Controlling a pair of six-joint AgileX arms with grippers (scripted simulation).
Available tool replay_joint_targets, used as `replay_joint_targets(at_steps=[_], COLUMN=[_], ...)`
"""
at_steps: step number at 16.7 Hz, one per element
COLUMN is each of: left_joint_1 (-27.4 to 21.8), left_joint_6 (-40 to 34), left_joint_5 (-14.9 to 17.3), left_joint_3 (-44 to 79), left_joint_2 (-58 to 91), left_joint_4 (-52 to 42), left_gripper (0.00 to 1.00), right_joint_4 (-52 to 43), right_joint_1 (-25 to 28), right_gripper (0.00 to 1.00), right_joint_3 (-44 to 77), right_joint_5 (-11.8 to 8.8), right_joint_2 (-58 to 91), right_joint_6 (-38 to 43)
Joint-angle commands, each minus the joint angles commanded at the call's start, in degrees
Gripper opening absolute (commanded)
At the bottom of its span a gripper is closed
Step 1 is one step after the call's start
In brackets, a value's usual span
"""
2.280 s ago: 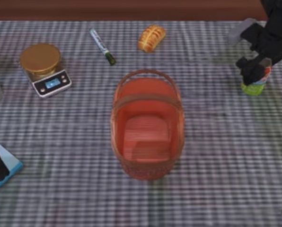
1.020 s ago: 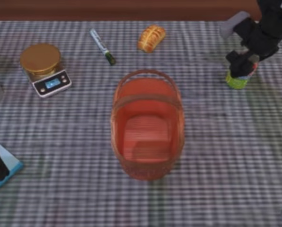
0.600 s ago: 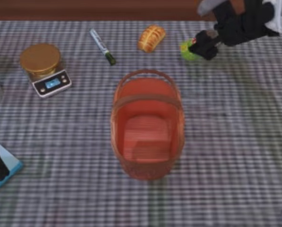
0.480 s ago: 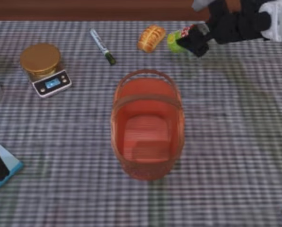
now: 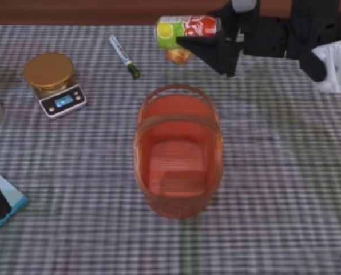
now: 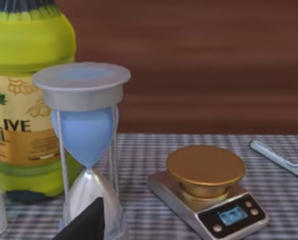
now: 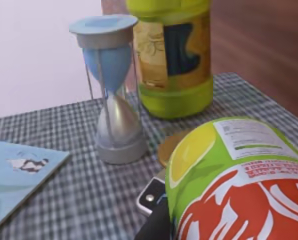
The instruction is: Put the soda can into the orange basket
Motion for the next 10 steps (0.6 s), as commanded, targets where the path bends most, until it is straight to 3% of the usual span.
replay_joint_targets(at_steps=[3, 5, 10], left_joint_1=[0.0, 0.0, 0.0], left_joint_6=[0.0, 0.0, 0.0], left_joint_5=[0.0, 0.0, 0.0], left_joint_3=[0.0, 0.0, 0.0], left_joint_2=[0.0, 0.0, 0.0], left_joint_4=[0.0, 0.0, 0.0], left_gripper=[1.0, 1.0, 1.0], right_joint_4=[9.3, 12.4, 13.1], right_joint_1=[1.2, 1.7, 1.8], right_gripper=[0.0, 0.0, 0.0], right_joint_3=[-5.4, -7.2, -7.7], right_joint_5=[-5.5, -7.5, -8.0], right_joint_2=[-3.9, -5.4, -5.8], right_joint_6=[3.1, 4.2, 4.4])
